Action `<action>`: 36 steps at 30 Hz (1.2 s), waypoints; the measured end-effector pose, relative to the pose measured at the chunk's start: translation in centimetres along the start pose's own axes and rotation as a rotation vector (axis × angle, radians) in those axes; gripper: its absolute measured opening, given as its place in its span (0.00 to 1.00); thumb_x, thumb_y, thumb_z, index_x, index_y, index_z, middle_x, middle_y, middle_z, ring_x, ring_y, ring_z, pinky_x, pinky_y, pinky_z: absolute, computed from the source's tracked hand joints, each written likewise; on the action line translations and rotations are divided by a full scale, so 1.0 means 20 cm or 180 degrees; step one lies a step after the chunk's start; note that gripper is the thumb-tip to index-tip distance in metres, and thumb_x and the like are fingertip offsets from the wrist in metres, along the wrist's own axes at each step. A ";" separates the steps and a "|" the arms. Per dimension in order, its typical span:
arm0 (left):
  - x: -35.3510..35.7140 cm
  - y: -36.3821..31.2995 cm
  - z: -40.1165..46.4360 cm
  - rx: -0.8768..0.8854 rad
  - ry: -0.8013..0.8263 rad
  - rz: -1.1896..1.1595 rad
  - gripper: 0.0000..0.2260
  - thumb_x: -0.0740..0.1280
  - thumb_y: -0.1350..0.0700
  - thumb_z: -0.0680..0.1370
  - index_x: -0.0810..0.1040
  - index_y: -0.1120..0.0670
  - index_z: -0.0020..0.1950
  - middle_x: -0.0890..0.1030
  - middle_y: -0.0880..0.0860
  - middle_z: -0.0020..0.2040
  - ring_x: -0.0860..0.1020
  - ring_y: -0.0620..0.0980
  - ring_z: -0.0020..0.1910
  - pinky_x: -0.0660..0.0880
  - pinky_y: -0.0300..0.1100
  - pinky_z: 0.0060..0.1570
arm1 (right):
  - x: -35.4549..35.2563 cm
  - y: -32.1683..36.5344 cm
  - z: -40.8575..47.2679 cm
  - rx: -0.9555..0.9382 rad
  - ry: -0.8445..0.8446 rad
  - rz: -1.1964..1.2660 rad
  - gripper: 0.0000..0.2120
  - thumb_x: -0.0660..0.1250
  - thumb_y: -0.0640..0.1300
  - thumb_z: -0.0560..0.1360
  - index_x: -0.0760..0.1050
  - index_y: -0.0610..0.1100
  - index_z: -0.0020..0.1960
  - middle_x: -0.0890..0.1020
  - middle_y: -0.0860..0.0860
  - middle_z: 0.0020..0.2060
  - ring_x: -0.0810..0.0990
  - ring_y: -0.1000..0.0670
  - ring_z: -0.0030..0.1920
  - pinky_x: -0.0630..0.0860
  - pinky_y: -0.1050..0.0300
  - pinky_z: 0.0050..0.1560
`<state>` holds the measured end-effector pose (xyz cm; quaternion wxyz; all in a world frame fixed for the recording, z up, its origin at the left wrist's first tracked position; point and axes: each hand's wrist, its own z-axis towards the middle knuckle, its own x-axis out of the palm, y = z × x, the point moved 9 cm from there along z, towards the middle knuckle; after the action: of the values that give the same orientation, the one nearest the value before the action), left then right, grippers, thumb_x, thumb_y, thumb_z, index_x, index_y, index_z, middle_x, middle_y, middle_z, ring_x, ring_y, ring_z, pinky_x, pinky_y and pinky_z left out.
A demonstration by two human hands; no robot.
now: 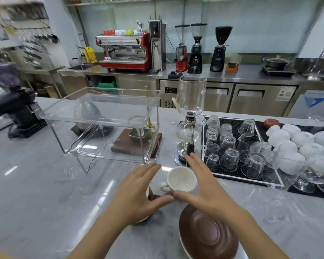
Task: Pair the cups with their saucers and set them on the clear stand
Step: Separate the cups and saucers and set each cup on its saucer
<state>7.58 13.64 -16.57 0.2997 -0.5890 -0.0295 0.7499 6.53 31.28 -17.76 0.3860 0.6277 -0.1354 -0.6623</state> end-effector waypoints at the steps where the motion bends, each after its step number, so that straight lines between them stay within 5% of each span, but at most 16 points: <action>1: -0.02 0.03 -0.03 -0.0059 -0.0016 -0.0071 0.45 0.61 0.22 0.68 0.67 0.47 0.78 0.69 0.44 0.77 0.67 0.44 0.75 0.65 0.44 0.74 | 0.02 0.03 -0.01 -0.0024 -0.0024 -0.0028 0.49 0.69 0.69 0.68 0.48 0.57 0.79 0.44 0.65 0.78 0.41 0.66 0.76 0.45 0.69 0.72; 7: -0.12 0.24 -0.17 -0.0283 0.0130 -0.0434 0.50 0.62 0.19 0.62 0.63 0.44 0.79 0.65 0.40 0.77 0.63 0.40 0.77 0.60 0.36 0.73 | 0.15 0.16 -0.04 0.0138 -0.0027 0.0202 0.45 0.72 0.63 0.70 0.51 0.60 0.79 0.48 0.65 0.78 0.45 0.65 0.77 0.51 0.61 0.74; 10: -0.11 0.34 -0.22 -0.0320 0.0255 -0.0554 0.50 0.68 0.22 0.62 0.63 0.43 0.79 0.65 0.39 0.78 0.63 0.40 0.76 0.63 0.41 0.74 | 0.20 0.20 -0.05 0.0304 -0.0064 0.0177 0.42 0.73 0.60 0.71 0.54 0.60 0.78 0.52 0.63 0.78 0.47 0.63 0.77 0.51 0.63 0.72; 15: -0.07 0.50 -0.29 -0.0516 0.0363 -0.0910 0.50 0.73 0.25 0.60 0.62 0.40 0.78 0.66 0.36 0.75 0.65 0.39 0.74 0.65 0.42 0.72 | 0.28 0.23 -0.09 0.0471 -0.0337 0.0201 0.33 0.74 0.53 0.72 0.64 0.55 0.73 0.65 0.62 0.71 0.59 0.74 0.67 0.50 0.82 0.63; 18: -0.03 0.53 -0.31 -0.0495 0.0503 -0.1061 0.51 0.75 0.28 0.59 0.62 0.41 0.78 0.66 0.35 0.74 0.65 0.37 0.71 0.63 0.37 0.67 | 0.28 0.24 -0.12 0.0544 -0.0639 0.0264 0.25 0.74 0.48 0.73 0.71 0.53 0.68 0.71 0.65 0.62 0.62 0.80 0.60 0.56 0.84 0.58; 27: 0.07 0.60 -0.27 -0.0446 0.0753 -0.1417 0.55 0.79 0.30 0.54 0.62 0.40 0.78 0.67 0.36 0.74 0.67 0.39 0.72 0.64 0.38 0.69 | 0.32 0.21 -0.13 0.0839 -0.0821 0.0136 0.13 0.74 0.48 0.73 0.80 0.52 0.58 0.82 0.60 0.49 0.79 0.57 0.46 0.72 0.69 0.44; 31: 0.11 0.60 -0.25 -0.0355 0.0760 -0.1489 0.54 0.82 0.34 0.54 0.63 0.41 0.77 0.68 0.35 0.72 0.67 0.37 0.70 0.63 0.32 0.65 | 0.36 0.19 -0.12 0.0895 -0.0746 0.0155 0.10 0.73 0.46 0.74 0.82 0.50 0.55 0.81 0.62 0.41 0.79 0.59 0.41 0.71 0.70 0.41; 36: 0.15 0.62 -0.24 -0.0345 0.0746 -0.1587 0.55 0.82 0.34 0.54 0.65 0.43 0.77 0.72 0.38 0.72 0.70 0.39 0.70 0.67 0.38 0.68 | 0.40 0.18 -0.12 0.0979 -0.0744 0.0447 0.06 0.72 0.42 0.76 0.83 0.49 0.51 0.85 0.56 0.39 0.81 0.58 0.39 0.72 0.71 0.39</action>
<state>6.49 3.45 -25.47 0.4443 -0.6615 -0.1786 0.5771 10.68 24.20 -21.52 0.3125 0.5871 -0.3223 -0.6736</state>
